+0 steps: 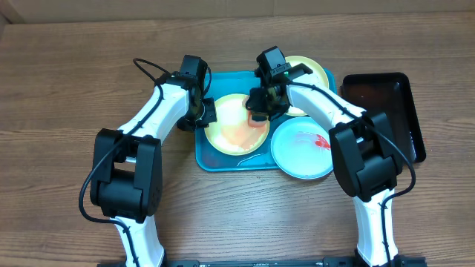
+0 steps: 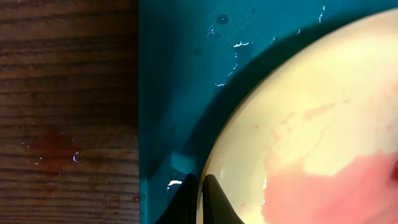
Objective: Clean dirty plates on tray and stack at the side
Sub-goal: 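Scrub the left yellow plate with the sponge while left gripper holds it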
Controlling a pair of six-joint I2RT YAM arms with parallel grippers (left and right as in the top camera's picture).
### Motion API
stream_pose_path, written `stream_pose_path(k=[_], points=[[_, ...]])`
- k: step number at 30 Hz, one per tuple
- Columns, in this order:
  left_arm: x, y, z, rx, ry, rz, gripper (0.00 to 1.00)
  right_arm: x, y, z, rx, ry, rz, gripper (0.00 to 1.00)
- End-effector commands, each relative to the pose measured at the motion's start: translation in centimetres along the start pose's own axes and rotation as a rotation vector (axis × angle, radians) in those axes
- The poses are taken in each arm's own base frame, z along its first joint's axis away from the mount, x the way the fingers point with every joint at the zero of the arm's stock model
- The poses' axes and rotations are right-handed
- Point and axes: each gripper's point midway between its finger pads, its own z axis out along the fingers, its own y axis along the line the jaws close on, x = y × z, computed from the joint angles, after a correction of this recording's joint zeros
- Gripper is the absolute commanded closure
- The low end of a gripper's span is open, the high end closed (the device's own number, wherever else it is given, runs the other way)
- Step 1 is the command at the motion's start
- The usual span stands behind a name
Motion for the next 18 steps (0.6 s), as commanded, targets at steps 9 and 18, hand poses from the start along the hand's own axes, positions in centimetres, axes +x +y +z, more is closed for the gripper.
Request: stream_pose_path(k=[9, 18], points=[[-0.8, -0.3, -1.3, 0.021, -0.044, 0.01, 0.96, 4.5, 7.1, 0.7, -0.244, 0.155, -0.061, 0.96], [-0.6, -0.3, -1.3, 0.019, -0.037, 0.019, 0.96, 4.9, 7.7, 1.2, -0.196, 0.148, 0.013, 0.96]])
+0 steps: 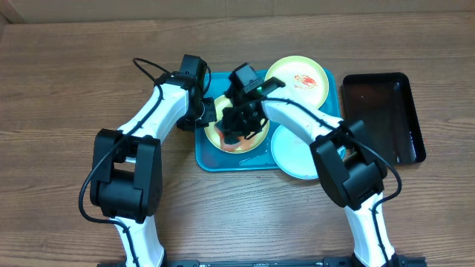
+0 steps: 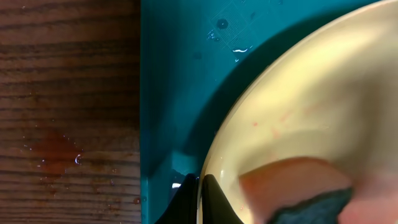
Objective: Clean dirty plates on tray and stack at the side
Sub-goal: 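Scrub the left yellow plate with the sponge while left gripper holds it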
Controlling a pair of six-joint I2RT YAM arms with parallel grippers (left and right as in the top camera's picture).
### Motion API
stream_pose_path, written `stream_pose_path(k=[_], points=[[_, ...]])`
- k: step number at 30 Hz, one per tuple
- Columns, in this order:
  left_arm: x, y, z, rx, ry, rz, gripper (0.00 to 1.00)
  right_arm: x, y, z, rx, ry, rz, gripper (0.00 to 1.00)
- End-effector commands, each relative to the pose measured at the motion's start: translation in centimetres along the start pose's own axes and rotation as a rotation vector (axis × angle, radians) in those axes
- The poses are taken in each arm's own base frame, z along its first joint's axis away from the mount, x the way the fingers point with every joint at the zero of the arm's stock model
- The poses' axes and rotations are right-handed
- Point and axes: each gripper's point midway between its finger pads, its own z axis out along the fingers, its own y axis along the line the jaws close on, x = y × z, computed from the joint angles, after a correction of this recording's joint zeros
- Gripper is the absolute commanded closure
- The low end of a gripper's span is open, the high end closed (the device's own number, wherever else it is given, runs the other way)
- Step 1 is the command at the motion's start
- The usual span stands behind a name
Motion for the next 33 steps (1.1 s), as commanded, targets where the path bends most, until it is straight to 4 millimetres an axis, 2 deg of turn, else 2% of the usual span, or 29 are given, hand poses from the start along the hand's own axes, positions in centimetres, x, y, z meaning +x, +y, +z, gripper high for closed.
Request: stream_pose_path(k=[1, 6, 10, 15, 16, 17, 21, 24, 26, 30, 33], points=[[-0.5, -0.2, -1.2, 0.016, -0.029, 0.018, 0.95, -1.1, -1.8, -0.7, 0.003, -0.023, 0.084, 0.96], [-0.2, -0.1, -0.5, 0.017, -0.033, 0.04, 0.87, -1.9, -3.4, -1.5, 0.008, -0.036, 0.117, 0.96], [0.7, -0.2, 0.6, 0.044, -0.018, 0.043, 0.83, -1.9, -3.5, -1.6, 0.009, -0.036, 0.12, 0.96], [1.5, -0.6, 1.6, 0.087, -0.004, 0.051, 0.86, -1.9, -3.5, -1.6, 0.009, -0.035, 0.12, 0.96], [1.6, -0.6, 1.7, 0.09, -0.003, 0.051, 0.88, -1.9, -3.5, -1.6, 0.009, -0.035, 0.12, 0.96], [1.6, -0.6, 1.7, 0.09, -0.003, 0.051, 0.95, -1.9, -3.5, -1.6, 0.009, -0.034, 0.12, 0.96], [1.4, -0.7, 1.7, 0.093, -0.014, 0.052, 0.96, -1.9, -3.5, -1.6, 0.008, -0.035, 0.119, 0.96], [1.0, -0.7, 1.6, 0.095, -0.026, 0.049, 0.96, -1.9, -2.0, -2.2, -0.055, -0.033, 0.033, 0.96], [0.7, -0.8, 1.4, 0.096, -0.035, 0.05, 0.96, -2.3, -1.2, -3.4, -0.073, -0.059, 0.004, 0.96], [-0.3, -1.2, 0.7, 0.105, -0.058, 0.053, 0.96, -3.6, 0.2, -8.2, -0.103, -0.161, -0.028, 0.96], [-1.1, -1.6, -0.1, 0.11, -0.074, 0.055, 0.96, -4.3, -0.6, -12.5, -0.074, -0.243, -0.004, 0.96]])
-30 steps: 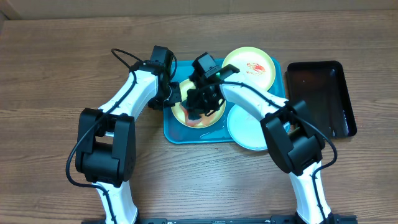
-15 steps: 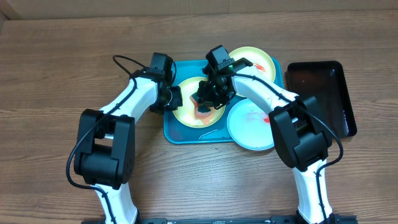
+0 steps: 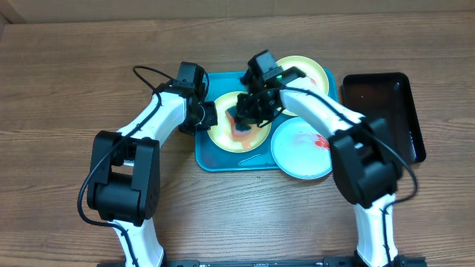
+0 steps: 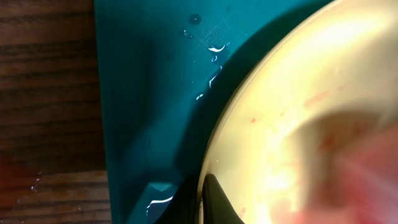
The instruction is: Clean dirty plates on tray and stack at the side
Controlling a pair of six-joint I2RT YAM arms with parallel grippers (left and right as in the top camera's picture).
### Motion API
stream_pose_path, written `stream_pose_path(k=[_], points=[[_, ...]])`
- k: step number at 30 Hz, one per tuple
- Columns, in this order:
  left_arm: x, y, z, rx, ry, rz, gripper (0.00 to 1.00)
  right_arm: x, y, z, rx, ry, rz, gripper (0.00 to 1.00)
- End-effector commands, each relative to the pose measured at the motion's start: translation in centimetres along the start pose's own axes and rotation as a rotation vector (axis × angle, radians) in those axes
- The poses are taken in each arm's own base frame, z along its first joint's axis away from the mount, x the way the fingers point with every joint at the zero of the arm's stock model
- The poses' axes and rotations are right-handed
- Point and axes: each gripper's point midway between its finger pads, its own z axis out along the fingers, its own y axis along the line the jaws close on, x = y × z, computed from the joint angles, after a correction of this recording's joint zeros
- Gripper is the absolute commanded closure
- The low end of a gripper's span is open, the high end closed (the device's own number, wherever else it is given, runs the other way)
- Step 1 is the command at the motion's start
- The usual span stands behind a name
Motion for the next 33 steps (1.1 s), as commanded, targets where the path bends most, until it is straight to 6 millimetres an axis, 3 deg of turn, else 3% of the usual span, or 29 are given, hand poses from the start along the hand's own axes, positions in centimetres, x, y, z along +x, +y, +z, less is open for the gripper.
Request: stream_pose_path(k=[1, 7, 11, 15, 21, 27, 33], points=[[-1.8, -0.8, -1.5, 0.009, -0.044, 0.027, 0.96, -2.4, 1.2, -8.3, -0.002, -0.178, -0.031, 0.96], [-3.7, -0.3, -4.3, -0.082, -0.077, 0.051, 0.96, -2.9, -5.0, -16.7, 0.215, -0.32, 0.101, 0.96], [-5.0, 0.4, -6.6, -0.165, -0.109, 0.049, 0.96, -2.7, -8.2, -19.8, 0.265, -0.354, 0.178, 0.96], [-6.3, 1.3, -9.2, -0.257, -0.162, 0.053, 0.96, -2.4, -10.1, -20.7, 0.284, -0.347, 0.22, 0.96], [-7.3, 2.3, -13.8, -0.539, -0.293, 0.111, 0.96, -2.5, -10.5, -20.9, 0.293, -0.354, 0.212, 0.96], [-7.1, -0.3, -16.9, -0.764, -0.448, 0.213, 0.96, -2.5, -10.5, -20.9, 0.293, -0.354, 0.213, 0.96], [-7.1, -1.9, -19.9, -0.919, -0.632, 0.174, 0.96, -2.5, -10.5, -20.9, 0.293, -0.352, 0.214, 0.96]])
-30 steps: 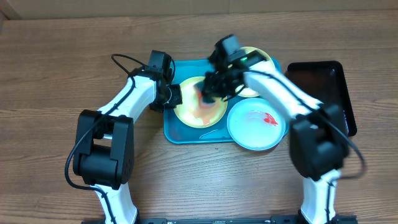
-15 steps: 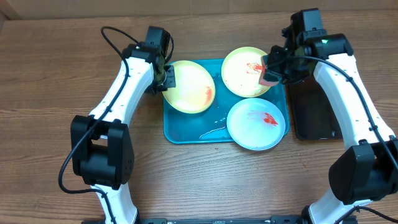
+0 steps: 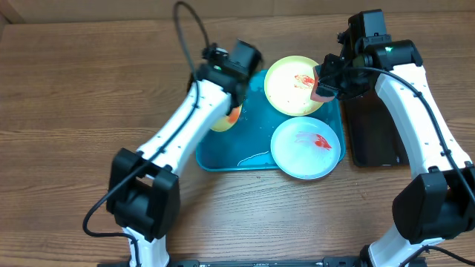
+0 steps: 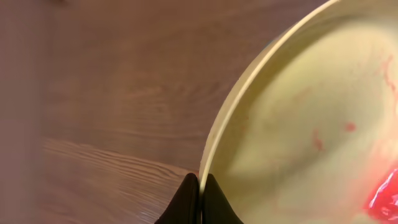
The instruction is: Clean dirty plates on tray and stack at the side
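Note:
My left gripper (image 4: pixel 200 185) is shut on the rim of a yellow plate (image 4: pixel 311 124), held up and tilted, with a red smear still on it. From overhead this plate (image 3: pixel 225 119) shows under my left arm at the left edge of the teal tray (image 3: pixel 252 144). A second yellow plate (image 3: pixel 295 85) with a red stain lies at the tray's back. A pale blue plate (image 3: pixel 306 148) with a red stain lies at its front right. My right gripper (image 3: pixel 325 85) is shut on a reddened sponge (image 3: pixel 323 93) over the tray's back right corner.
A black tray (image 3: pixel 382 119) lies right of the teal tray, under my right arm. Bare wooden table (image 3: pixel 89 89) extends left of the teal tray and along the front. A little liquid pools on the teal tray floor near the blue plate.
My left gripper has lifted the yellow plate off the tray floor and tilted it; wood now shows behind it. My right gripper with the sponge has moved from that plate to the tray's back right corner.
My left gripper stayed shut on the rim of the yellow plate lying on the tray. The sponge in my right gripper was at the plate's right side, then its left, then its middle. Now the plate is raised and the sponge is away from it.

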Controlling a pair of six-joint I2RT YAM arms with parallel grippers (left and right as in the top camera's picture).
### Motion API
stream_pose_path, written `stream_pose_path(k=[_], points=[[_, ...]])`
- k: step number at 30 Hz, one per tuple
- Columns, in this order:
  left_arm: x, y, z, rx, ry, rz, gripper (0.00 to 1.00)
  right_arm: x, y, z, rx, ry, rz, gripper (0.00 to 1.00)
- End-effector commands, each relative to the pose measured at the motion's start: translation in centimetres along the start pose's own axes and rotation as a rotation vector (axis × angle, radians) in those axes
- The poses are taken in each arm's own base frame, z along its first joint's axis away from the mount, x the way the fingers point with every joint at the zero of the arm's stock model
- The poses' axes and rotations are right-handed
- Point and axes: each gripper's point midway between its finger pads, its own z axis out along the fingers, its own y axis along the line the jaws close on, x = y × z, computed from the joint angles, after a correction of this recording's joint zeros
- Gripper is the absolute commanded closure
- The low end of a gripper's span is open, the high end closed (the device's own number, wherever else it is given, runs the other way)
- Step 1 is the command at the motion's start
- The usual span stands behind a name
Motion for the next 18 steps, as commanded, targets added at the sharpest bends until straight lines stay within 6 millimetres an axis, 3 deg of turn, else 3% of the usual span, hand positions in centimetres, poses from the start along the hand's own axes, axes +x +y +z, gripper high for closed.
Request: stream_pose_path(k=[1, 12, 18], points=[[-2.9, 4.7, -2.7, -0.201, -0.149, -0.128, 0.96, -0.2, 0.2, -0.3, 0.0, -0.012, -0.011, 0.96], [-3.8, 6.9, -3.9, -0.344, -0.228, -0.181, 0.96, -0.3, 0.2, -0.3, -0.002, -0.02, -0.013, 0.96], [-3.9, 6.1, -4.9, -0.34, -0.255, -0.168, 0.96, -0.3, 0.2, -0.3, -0.002, -0.019, -0.013, 0.96]])
